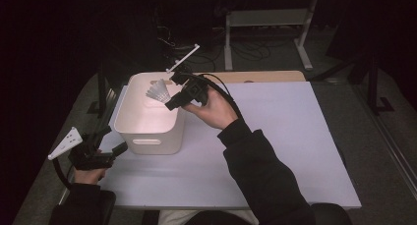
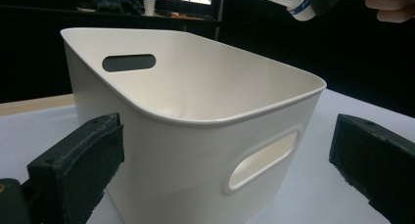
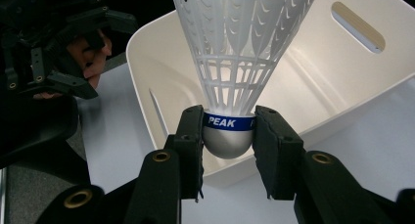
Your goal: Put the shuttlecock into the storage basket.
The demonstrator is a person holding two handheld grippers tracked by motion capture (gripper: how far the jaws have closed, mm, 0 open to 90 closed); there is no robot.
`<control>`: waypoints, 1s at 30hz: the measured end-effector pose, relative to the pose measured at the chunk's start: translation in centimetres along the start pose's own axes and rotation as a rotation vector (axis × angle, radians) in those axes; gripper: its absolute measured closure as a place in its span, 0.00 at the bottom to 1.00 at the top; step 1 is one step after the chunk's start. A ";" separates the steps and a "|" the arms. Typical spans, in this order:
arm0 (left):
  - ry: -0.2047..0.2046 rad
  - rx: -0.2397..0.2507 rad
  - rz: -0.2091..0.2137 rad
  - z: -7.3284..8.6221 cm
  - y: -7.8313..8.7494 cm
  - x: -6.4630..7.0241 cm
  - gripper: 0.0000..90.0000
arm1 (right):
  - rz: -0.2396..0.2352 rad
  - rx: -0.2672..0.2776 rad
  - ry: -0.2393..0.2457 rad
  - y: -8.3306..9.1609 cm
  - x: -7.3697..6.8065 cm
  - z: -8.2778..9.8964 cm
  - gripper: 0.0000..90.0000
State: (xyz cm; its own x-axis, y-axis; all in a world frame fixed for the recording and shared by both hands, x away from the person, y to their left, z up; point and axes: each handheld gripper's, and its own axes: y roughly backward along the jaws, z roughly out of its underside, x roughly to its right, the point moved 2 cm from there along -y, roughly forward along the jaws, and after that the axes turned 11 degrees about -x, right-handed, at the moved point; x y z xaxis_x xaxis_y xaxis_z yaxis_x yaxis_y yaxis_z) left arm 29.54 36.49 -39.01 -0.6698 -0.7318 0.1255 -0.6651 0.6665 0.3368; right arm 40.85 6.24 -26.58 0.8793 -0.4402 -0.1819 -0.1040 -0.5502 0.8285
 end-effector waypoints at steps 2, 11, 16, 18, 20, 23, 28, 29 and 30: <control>0.000 -0.001 0.000 0.0 0.0 0.0 0.00 | 0.002 0.002 0.002 -0.2 0.0 -0.2 0.71; 0.005 0.000 0.004 0.0 0.0 0.0 0.00 | -0.014 0.001 0.010 -1.2 -0.1 -1.1 0.71; 0.001 0.001 0.006 0.0 0.0 0.0 0.00 | -0.022 -0.003 0.021 -1.8 -0.4 -1.6 0.71; 0.001 0.000 0.007 0.0 0.0 0.0 0.00 | -0.025 -0.003 0.025 -2.1 -0.5 -1.7 0.71; 0.002 0.000 0.008 0.0 0.0 0.0 0.00 | -0.025 -0.006 0.025 -2.3 -0.5 -1.7 0.71; 0.000 -0.003 0.010 0.0 0.0 0.0 0.00 | -0.027 -0.012 0.028 -3.0 -0.5 -1.9 0.71; 0.000 -0.004 0.009 0.0 -0.1 0.0 0.00 | -0.030 -0.025 0.030 -3.7 -0.3 -2.1 0.71; 0.000 -0.004 0.009 0.0 -0.1 0.0 0.00 | -0.030 -0.030 0.028 -3.8 -0.3 -2.1 0.71; 0.001 -0.005 0.010 0.0 -0.1 0.0 0.00 | -0.031 -0.032 0.029 -4.0 -0.2 -2.1 0.71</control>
State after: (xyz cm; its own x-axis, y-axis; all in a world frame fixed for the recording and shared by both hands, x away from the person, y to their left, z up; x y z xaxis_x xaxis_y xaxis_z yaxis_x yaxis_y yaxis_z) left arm 29.57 36.46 -39.05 -0.6764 -0.7251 0.1295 -0.6567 0.6733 0.3397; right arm 42.03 10.01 -28.73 0.8948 -0.4026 -0.1929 -0.0620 -0.5401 0.8393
